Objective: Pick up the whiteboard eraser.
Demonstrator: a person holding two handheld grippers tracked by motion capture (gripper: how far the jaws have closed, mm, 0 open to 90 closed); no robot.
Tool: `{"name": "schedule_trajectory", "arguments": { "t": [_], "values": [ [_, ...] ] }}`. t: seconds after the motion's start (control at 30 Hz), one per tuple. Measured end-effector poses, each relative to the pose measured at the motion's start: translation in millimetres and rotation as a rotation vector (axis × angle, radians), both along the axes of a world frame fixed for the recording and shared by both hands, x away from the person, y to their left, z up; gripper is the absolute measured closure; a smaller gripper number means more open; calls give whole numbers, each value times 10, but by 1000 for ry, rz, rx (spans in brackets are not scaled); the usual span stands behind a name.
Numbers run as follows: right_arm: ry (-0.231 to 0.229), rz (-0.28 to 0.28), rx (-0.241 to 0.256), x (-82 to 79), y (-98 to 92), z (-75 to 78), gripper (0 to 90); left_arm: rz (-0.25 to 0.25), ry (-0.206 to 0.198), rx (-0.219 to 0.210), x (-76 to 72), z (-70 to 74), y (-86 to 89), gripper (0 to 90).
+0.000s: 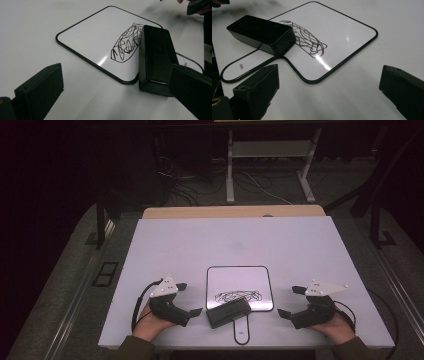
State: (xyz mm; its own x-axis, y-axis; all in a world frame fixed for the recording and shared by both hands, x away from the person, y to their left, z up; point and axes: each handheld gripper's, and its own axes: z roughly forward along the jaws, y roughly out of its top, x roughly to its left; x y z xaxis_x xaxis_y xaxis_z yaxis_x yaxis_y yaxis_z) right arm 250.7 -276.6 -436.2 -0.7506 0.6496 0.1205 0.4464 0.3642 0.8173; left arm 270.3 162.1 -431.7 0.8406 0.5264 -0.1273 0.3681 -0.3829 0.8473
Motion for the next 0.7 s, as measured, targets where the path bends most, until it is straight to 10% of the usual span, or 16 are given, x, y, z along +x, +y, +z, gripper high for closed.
{"name": "schedule_trajectory", "arguments": {
  "t": [0.7],
  "values": [
    [1,0,22,-29,-27,7,18,-18,-6,-5,50,71,-53,0]
  ]
}}
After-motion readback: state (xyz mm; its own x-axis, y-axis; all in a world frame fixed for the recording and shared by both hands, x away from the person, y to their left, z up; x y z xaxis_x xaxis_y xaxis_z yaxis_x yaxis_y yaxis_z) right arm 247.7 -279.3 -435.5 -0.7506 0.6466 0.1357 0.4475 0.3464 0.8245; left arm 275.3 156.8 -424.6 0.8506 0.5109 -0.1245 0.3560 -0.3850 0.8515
